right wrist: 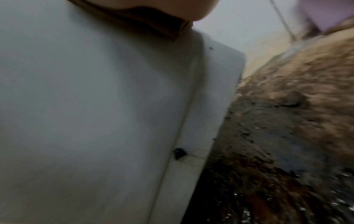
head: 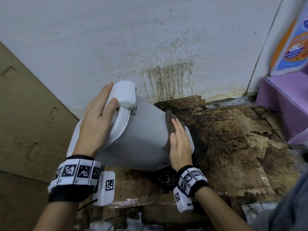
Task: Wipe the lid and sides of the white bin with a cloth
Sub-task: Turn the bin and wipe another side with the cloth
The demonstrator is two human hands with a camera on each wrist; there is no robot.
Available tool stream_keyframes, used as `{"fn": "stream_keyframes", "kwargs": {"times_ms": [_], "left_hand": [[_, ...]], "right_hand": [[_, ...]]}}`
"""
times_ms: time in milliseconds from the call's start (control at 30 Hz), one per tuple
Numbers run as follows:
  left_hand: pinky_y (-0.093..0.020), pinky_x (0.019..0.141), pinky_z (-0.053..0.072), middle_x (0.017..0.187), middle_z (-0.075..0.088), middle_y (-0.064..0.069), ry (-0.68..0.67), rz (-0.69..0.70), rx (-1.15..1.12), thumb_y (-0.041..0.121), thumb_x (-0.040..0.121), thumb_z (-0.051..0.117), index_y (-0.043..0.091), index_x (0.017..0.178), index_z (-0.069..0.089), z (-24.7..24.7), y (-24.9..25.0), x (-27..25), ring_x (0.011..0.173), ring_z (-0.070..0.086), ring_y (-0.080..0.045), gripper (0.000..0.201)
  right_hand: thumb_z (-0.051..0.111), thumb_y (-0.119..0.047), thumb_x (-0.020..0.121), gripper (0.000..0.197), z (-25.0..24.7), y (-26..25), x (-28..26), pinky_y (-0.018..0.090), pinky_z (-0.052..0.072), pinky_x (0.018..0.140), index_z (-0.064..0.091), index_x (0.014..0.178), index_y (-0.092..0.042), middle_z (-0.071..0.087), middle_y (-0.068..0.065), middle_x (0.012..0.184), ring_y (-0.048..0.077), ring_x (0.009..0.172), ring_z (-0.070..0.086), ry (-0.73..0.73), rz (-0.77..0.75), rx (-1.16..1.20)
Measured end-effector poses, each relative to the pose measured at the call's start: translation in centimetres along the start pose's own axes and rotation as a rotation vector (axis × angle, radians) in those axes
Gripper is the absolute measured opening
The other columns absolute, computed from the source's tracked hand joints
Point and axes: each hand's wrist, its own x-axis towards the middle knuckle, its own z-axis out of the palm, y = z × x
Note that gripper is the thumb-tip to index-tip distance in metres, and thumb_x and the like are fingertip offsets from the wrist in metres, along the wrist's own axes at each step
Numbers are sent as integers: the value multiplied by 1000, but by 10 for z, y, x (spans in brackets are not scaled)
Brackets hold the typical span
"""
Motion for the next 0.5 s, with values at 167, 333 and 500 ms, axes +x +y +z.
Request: {"fn": "stream_keyframes", "kwargs": {"times_ms": [167, 333, 500], "left_hand": [[-46, 122, 27, 161, 37, 19, 2, 13, 11, 64, 95, 26, 39, 157, 35, 2, 1, 2, 148, 33, -7, 67], [-46, 121, 28, 162, 36, 19, 7, 8, 29, 63, 94, 24, 40, 157, 34, 4, 3, 0, 148, 33, -9, 68], [-47, 121, 28, 161, 36, 21, 9, 5, 25, 64, 94, 24, 42, 156, 34, 4, 4, -1, 148, 33, -8, 67]], "right_hand": [[16, -51, 101, 61, -10, 18, 5, 34, 13, 126, 29, 157, -30, 25, -15, 164, -4, 151, 15, -45, 122, 16], [13, -53, 97, 68, -3, -1, 7, 25, 5, 125, 29, 157, -27, 24, -9, 166, 0, 152, 14, -24, 200, 51], [4, -54, 96, 72, 6, -53, 17, 35, 9, 127, 22, 160, -27, 17, -10, 168, 0, 153, 9, -68, 95, 67]]}}
